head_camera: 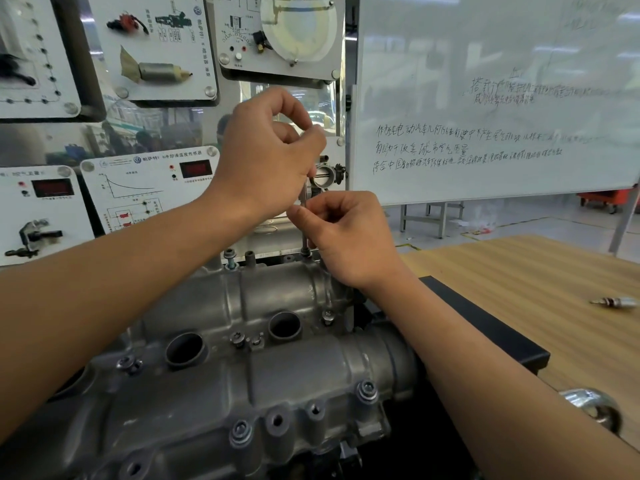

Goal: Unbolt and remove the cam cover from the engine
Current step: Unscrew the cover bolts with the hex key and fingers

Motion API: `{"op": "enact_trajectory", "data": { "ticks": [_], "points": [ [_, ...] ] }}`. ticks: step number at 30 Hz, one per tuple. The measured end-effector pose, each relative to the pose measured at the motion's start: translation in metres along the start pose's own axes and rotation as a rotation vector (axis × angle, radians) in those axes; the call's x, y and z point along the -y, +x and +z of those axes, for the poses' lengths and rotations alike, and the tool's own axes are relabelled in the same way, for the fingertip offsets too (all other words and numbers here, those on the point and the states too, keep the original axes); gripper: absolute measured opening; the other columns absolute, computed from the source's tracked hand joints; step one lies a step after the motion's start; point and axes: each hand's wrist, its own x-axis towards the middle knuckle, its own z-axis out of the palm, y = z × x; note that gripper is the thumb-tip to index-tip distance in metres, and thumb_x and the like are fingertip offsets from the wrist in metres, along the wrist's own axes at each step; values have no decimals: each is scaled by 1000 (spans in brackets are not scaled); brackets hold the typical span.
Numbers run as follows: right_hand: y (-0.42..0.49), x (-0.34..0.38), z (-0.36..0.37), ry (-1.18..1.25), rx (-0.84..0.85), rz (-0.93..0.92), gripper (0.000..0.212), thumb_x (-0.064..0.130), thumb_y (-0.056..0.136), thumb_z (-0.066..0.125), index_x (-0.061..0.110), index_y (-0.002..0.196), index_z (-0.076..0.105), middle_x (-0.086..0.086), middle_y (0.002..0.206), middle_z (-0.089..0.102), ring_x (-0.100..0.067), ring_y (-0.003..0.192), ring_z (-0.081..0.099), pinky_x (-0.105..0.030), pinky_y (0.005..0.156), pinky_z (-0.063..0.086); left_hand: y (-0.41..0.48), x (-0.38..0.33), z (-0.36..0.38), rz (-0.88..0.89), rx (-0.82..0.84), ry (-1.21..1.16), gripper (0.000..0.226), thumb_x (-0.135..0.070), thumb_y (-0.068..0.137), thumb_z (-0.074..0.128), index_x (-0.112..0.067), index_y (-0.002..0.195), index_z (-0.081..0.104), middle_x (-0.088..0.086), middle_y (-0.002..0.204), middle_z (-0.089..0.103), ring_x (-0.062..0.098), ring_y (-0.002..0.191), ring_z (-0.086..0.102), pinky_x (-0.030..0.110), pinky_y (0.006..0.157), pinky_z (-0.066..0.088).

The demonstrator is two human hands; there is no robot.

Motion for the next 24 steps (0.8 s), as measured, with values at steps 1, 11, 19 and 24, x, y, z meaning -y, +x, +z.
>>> {"op": "enact_trajectory", "data": {
  "ticks": [1, 11, 19, 24],
  "points": [
    [0, 0, 0, 1, -1, 1, 32, 18, 88, 74, 21, 59, 62, 2, 50, 53, -7, 46, 42, -17, 49, 36, 1, 0, 0, -5, 3, -4, 5, -10, 89, 63, -10, 90, 59, -2, 52, 64, 9, 42, 56, 22, 45, 45],
    [3, -6, 0, 51, 44, -4, 34, 17, 92, 70, 8, 60, 63, -9, 52, 46, -14, 48, 37, -21, 47, 34, 13, 6, -8, -348, 160, -277, 21, -11, 97, 47, -11, 85, 64, 3, 67, 71, 14, 45, 54, 24, 41, 44],
    [5, -11, 3, 59, 45, -10, 41, 16, 91, 70, 1, 55, 55, -5, 49, 40, -13, 47, 32, -23, 48, 30, 3, 22, -20, -488, 462, -509, 30, -12, 93, 44, -20, 84, 71, 2, 78, 70, 11, 68, 61, 25, 61, 47],
    [5, -10, 2, 63, 44, 15, 35, 13, 91, 70, -1, 60, 59, -2, 50, 41, -10, 46, 33, -18, 45, 31, 5, 23, -24, -407, 459, -554, 22, -17, 97, 51, -20, 113, 66, 1, 87, 71, 13, 76, 62, 26, 62, 47]
  ]
}}
